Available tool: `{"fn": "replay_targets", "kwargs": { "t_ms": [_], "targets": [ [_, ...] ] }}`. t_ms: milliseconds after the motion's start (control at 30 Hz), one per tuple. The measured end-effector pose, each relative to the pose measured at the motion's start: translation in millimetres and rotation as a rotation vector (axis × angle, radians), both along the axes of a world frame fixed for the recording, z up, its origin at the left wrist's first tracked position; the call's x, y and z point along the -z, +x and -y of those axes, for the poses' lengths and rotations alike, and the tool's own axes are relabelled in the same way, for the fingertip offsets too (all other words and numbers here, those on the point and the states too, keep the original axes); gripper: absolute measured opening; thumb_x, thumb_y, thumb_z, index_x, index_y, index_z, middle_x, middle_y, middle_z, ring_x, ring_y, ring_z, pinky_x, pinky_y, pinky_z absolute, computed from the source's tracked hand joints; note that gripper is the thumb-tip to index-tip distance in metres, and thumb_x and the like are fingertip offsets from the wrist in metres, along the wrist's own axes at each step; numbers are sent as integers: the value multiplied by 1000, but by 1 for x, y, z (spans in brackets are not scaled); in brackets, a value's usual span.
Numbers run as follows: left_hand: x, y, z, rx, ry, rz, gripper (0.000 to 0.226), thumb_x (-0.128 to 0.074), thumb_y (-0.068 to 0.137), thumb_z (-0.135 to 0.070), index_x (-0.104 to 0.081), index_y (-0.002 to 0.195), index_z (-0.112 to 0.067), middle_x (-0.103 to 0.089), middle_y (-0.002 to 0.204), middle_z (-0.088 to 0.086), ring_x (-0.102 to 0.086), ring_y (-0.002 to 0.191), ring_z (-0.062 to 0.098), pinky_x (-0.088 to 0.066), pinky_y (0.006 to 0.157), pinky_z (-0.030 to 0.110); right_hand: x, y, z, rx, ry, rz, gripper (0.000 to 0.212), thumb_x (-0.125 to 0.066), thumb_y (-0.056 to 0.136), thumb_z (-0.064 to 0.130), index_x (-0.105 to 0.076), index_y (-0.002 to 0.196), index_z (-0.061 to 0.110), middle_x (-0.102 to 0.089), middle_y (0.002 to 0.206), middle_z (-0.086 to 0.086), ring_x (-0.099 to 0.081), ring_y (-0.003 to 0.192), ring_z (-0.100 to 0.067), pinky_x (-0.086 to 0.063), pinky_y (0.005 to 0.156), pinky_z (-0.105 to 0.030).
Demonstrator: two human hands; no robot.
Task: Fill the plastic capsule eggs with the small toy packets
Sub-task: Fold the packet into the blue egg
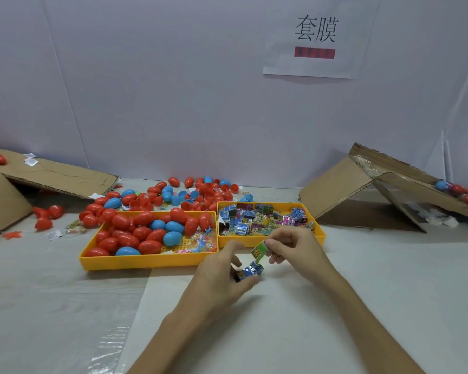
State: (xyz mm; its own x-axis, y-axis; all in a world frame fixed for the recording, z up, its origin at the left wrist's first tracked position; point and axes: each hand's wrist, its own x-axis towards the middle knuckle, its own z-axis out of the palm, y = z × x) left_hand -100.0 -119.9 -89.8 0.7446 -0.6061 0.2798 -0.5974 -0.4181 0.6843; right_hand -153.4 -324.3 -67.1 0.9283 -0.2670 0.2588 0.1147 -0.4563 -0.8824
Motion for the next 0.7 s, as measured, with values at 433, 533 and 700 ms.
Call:
{"fn": "replay_targets", "kwargs": {
  "t_ms": [433,533,700],
  "targets": [
    [-12,3,-2,-2,-412,-456,9,-72,91,-8,-78,85,-12,-75,74,4,-71,70,17,-57,64,24,-6,-3,-26,-180,130,81,10,-79,85,18,-71,90,23,-73,80,-7,-68,67,-21,-57,65,-29],
    [-13,4,-3,-3,-523,-552,4,-73,90,-6,-76,87,-5,-75,76,13,-72,70,20,-59,66,28,-5,-2,-28,-175,184,23,25,-83,73,40,-68,84,25,-70,74,-2,-65,64,-18,-51,60,-26],
    [-13,2,-2,-12,-560,-592,5,-76,86,-4,-74,87,1,-75,77,15,-73,73,23,-59,66,27,-2,0,-35,-202,238,-47,22,-80,73,48,-72,85,30,-71,76,1,-64,66,-15,-48,60,-24]
  ]
}}
